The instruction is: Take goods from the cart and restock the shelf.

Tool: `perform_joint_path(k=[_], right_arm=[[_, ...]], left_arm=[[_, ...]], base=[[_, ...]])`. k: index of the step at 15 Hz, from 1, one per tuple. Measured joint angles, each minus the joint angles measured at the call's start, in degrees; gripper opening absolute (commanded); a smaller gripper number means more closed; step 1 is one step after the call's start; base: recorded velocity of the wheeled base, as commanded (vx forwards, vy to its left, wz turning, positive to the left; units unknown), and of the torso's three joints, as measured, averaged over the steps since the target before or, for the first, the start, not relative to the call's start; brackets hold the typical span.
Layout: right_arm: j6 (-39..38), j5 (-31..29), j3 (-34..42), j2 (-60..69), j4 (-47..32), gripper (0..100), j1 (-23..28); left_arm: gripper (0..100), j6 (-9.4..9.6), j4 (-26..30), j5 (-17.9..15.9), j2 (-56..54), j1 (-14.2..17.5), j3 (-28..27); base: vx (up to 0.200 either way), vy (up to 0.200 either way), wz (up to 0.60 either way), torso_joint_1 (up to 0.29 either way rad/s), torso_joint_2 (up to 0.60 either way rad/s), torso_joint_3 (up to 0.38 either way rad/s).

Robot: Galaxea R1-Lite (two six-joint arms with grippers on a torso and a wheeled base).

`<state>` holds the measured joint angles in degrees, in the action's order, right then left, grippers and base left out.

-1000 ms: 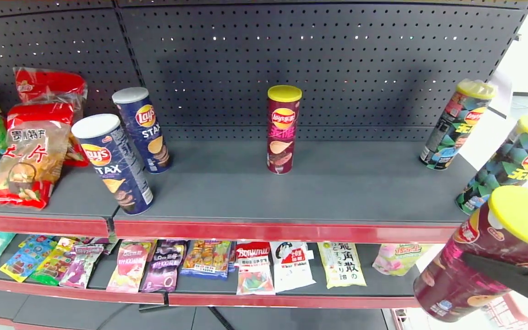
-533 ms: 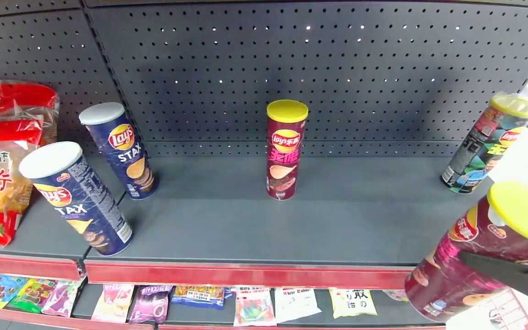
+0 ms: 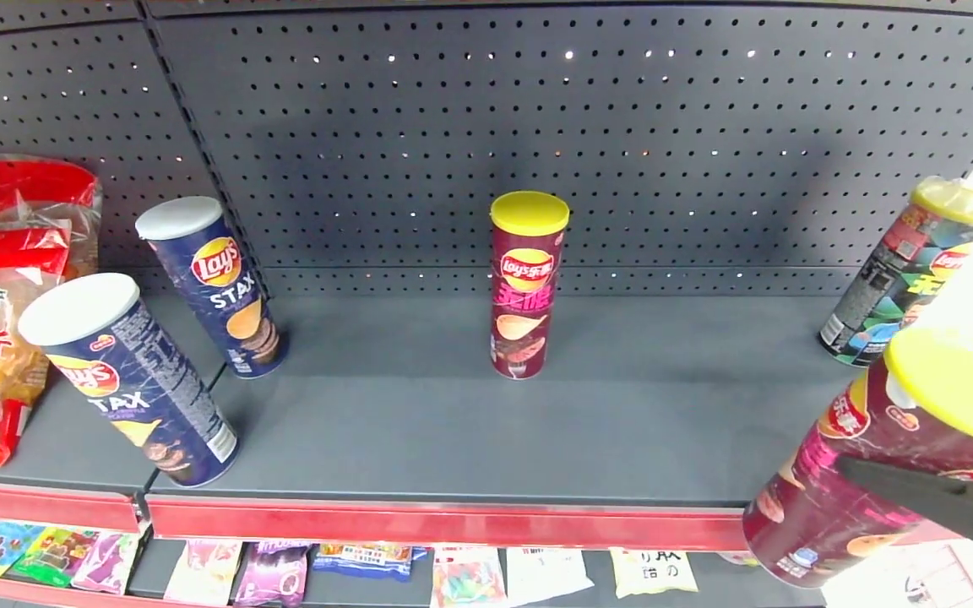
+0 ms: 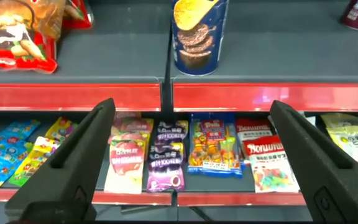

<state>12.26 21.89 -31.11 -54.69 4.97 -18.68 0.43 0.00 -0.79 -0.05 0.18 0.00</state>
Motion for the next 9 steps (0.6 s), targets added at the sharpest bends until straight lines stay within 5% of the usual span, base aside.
perform_joint_path(k=[6,9], right_arm=[[0.07,0.07,-0.13,0.01,0.11,0,-0.01],[0.1,0.09,-0.02,-0.02,0.02,0,-0.01]], left_arm=[[100,-0.07,0.0,0.0,0.0,-0.05,0.0],[100,-0.07,0.0,0.0,0.0,-0.02,0.0]], base=[[0.0,0.0,0.0,0.0,0.0,0.0],[0.2,0.0,0.0,-0.004,0.0,0.004]])
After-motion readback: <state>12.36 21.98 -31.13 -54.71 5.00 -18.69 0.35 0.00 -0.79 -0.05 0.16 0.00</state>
